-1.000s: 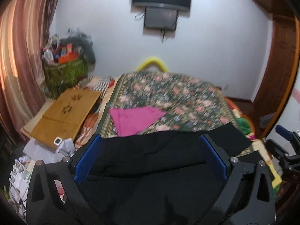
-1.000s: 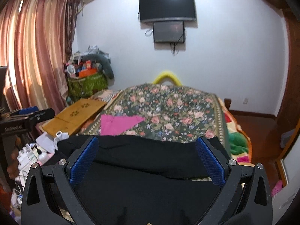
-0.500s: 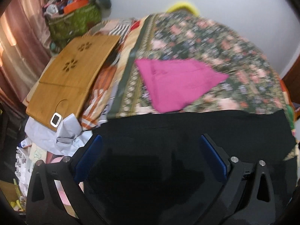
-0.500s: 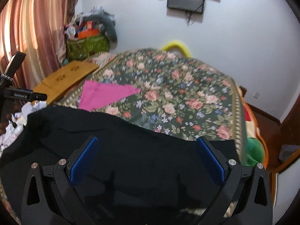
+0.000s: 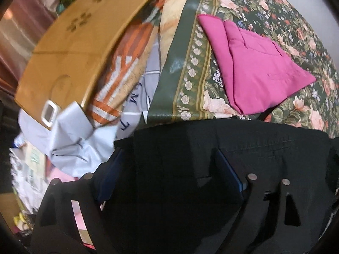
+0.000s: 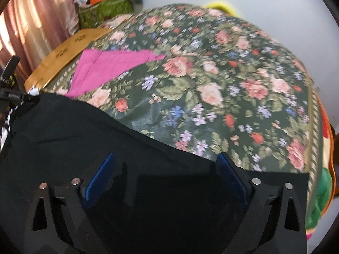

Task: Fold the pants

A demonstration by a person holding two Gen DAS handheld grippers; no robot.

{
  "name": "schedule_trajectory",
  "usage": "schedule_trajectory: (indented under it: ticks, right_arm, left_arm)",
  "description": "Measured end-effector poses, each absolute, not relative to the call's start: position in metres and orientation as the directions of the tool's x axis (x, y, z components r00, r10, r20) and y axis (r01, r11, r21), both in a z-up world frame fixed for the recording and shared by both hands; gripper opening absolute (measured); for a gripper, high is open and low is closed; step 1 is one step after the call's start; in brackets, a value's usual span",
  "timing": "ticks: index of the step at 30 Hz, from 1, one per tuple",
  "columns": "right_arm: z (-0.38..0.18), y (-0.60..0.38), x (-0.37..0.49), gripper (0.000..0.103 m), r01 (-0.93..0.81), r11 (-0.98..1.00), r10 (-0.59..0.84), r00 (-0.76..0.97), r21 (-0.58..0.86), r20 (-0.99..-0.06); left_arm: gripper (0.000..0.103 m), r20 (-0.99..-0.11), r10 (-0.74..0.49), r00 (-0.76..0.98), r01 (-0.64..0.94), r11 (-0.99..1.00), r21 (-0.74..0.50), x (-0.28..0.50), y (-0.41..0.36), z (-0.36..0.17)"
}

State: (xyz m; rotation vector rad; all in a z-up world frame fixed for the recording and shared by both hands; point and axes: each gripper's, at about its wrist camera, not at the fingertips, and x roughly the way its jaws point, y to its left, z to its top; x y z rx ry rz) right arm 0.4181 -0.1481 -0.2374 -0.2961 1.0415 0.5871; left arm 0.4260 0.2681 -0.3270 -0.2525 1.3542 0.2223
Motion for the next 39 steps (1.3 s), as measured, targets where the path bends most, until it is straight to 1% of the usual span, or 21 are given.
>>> schedule_trajectory:
  ticks: [1, 3, 4, 5, 6, 8, 9, 10, 11, 12, 13, 14, 15, 17, 20, 24, 27, 29, 31, 34, 39]
  right_arm:
    - [-0.239, -0.144, 0.420, 0.089, -0.596, 0.802, 0.313, 0.366, 0.038, -0.876]
    - [-0.246, -0.137, 0.424, 0.082, -0.615, 0.788, 0.316, 0.342, 0.044, -0.885]
    - [-0.248, -0.135, 0.427, 0.073, -0.618, 0.784, 0.315, 0.330, 0.048, -0.890]
    - [-0.252, -0.131, 0.430, 0.063, -0.623, 0.781, 0.310, 0.312, 0.053, -0.898]
    - [-0.255, -0.128, 0.430, 0.060, -0.628, 0.777, 0.307, 0.303, 0.054, -0.902]
    - [-0.256, -0.126, 0.430, 0.058, -0.635, 0.771, 0.311, 0.312, 0.046, -0.898]
    - [-0.256, -0.125, 0.429, 0.055, -0.638, 0.768, 0.318, 0.313, 0.050, -0.895]
    - [-0.255, -0.125, 0.429, 0.049, -0.638, 0.767, 0.329, 0.311, 0.061, -0.892]
    - [-0.256, -0.125, 0.429, 0.046, -0.634, 0.770, 0.334, 0.309, 0.069, -0.890]
    - [-0.257, -0.125, 0.428, 0.044, -0.634, 0.770, 0.339, 0.308, 0.074, -0.889]
    - [-0.257, -0.124, 0.427, 0.039, -0.637, 0.767, 0.341, 0.307, 0.074, -0.888]
    - [-0.258, -0.123, 0.425, 0.034, -0.644, 0.762, 0.343, 0.305, 0.073, -0.888]
    - [-0.259, -0.122, 0.423, 0.032, -0.650, 0.757, 0.343, 0.304, 0.070, -0.889]
    - [-0.259, -0.120, 0.419, 0.015, -0.662, 0.744, 0.362, 0.284, 0.091, -0.888]
    - [-0.260, -0.117, 0.413, 0.009, -0.660, 0.747, 0.354, 0.295, 0.079, -0.888]
    - [-0.251, -0.119, 0.409, 0.006, -0.641, 0.766, 0.349, 0.339, 0.057, -0.874]
    - [-0.227, -0.127, 0.412, 0.006, -0.612, 0.791, 0.331, 0.446, -0.014, -0.831]
    - [-0.210, -0.134, 0.418, 0.006, -0.580, 0.814, 0.325, 0.488, -0.023, -0.810]
    - [-0.187, -0.145, 0.424, 0.006, -0.548, 0.836, 0.319, 0.540, -0.038, -0.779]
    - [-0.163, -0.157, 0.423, 0.006, -0.528, 0.849, 0.328, 0.571, -0.031, -0.752]
    - [-0.142, -0.166, 0.394, 0.006, -0.546, 0.837, 0.350, 0.580, -0.032, -0.736]
  left_arm:
    - [0.085, -0.980, 0.000, 0.199, -0.309, 0.949, -0.062, 0.427, 0.270, -0.331]
    - [0.076, -0.981, -0.035, 0.190, -0.317, 0.944, -0.096, 0.429, 0.273, -0.336]
    - [0.071, -0.981, -0.051, 0.186, -0.326, 0.939, -0.111, 0.430, 0.272, -0.339]
    - [0.070, -0.981, -0.047, 0.187, -0.335, 0.936, -0.109, 0.430, 0.272, -0.340]
    - [0.068, -0.981, -0.042, 0.192, -0.336, 0.936, -0.106, 0.430, 0.271, -0.340]
    - [0.053, -0.980, -0.029, 0.199, -0.315, 0.945, -0.092, 0.430, 0.266, -0.338]
    - [0.048, -0.980, -0.013, 0.201, -0.306, 0.949, -0.075, 0.429, 0.265, -0.337]
    - [0.038, -0.979, 0.003, 0.203, -0.296, 0.953, -0.058, 0.428, 0.263, -0.334]
    - [0.023, -0.980, 0.010, 0.201, -0.292, 0.955, -0.051, 0.429, 0.260, -0.333]
    - [0.018, -0.980, 0.016, 0.199, -0.290, 0.956, -0.043, 0.429, 0.260, -0.332]
    - [0.013, -0.980, 0.020, 0.200, -0.286, 0.958, -0.039, 0.427, 0.260, -0.329]
    - [0.010, -0.979, 0.016, 0.202, -0.282, 0.959, -0.042, 0.427, 0.260, -0.328]
    - [0.009, -0.979, 0.013, 0.204, -0.279, 0.959, -0.045, 0.425, 0.260, -0.326]
    - [0.008, -0.976, 0.013, 0.217, -0.277, 0.960, -0.049, 0.421, 0.261, -0.321]
    - [0.006, -0.967, 0.025, 0.254, -0.268, 0.962, -0.045, 0.416, 0.255, -0.308]
    - [0.004, -0.942, 0.088, 0.324, -0.231, 0.973, 0.011, 0.422, 0.244, -0.279]
    - [0.004, -0.915, 0.102, 0.390, -0.216, 0.976, 0.017, 0.433, 0.236, -0.248]
    - [0.004, -0.887, 0.124, 0.446, -0.202, 0.979, 0.035, 0.441, 0.229, -0.226]
    - [0.004, -0.868, 0.116, 0.483, -0.198, 0.980, 0.020, 0.449, 0.224, -0.207]
    - [0.004, -0.846, 0.104, 0.522, -0.184, 0.983, 0.008, 0.456, 0.215, -0.185]
    - [0.004, -0.823, 0.107, 0.558, -0.146, 0.989, 0.030, 0.439, 0.201, -0.174]
